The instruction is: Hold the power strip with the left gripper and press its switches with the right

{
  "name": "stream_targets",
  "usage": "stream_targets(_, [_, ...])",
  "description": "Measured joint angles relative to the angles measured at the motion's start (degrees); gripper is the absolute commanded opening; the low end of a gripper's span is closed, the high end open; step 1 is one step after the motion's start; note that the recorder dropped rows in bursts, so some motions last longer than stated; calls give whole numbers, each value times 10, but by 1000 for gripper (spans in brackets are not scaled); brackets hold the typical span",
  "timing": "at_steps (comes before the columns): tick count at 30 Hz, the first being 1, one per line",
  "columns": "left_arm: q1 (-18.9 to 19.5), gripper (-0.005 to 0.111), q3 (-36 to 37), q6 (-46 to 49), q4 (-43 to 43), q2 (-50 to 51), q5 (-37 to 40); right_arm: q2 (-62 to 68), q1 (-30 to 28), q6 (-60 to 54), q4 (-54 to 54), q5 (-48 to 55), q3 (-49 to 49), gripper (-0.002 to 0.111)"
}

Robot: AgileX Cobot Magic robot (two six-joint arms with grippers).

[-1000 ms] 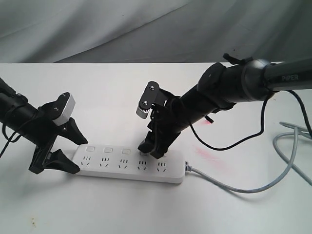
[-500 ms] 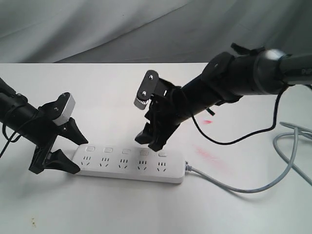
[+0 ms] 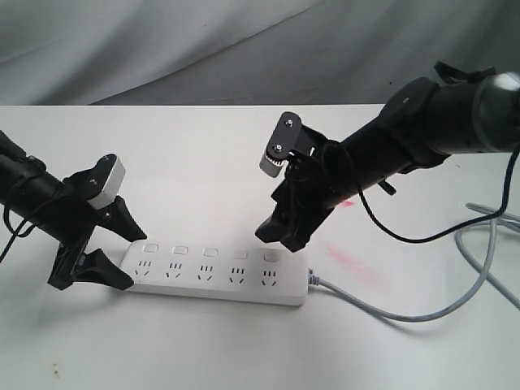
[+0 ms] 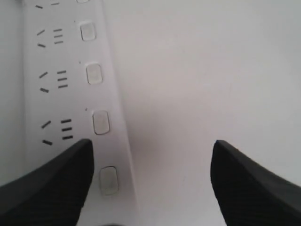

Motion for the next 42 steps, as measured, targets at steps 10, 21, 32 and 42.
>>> stream_targets(10, [0, 0, 0, 0, 0, 0, 0, 0, 0, -14, 17, -51, 32, 65])
stream_targets(21, [0, 0, 0, 0, 0, 0, 0, 32, 0, -19, 34, -53, 32, 65])
stream_targets(32, [0, 0, 0, 0, 0, 0, 0, 48, 0, -13, 44, -47, 27, 65])
stream_targets(42, [0, 0, 0, 0, 0, 0, 0, 23, 0, 5, 54, -45, 25, 65])
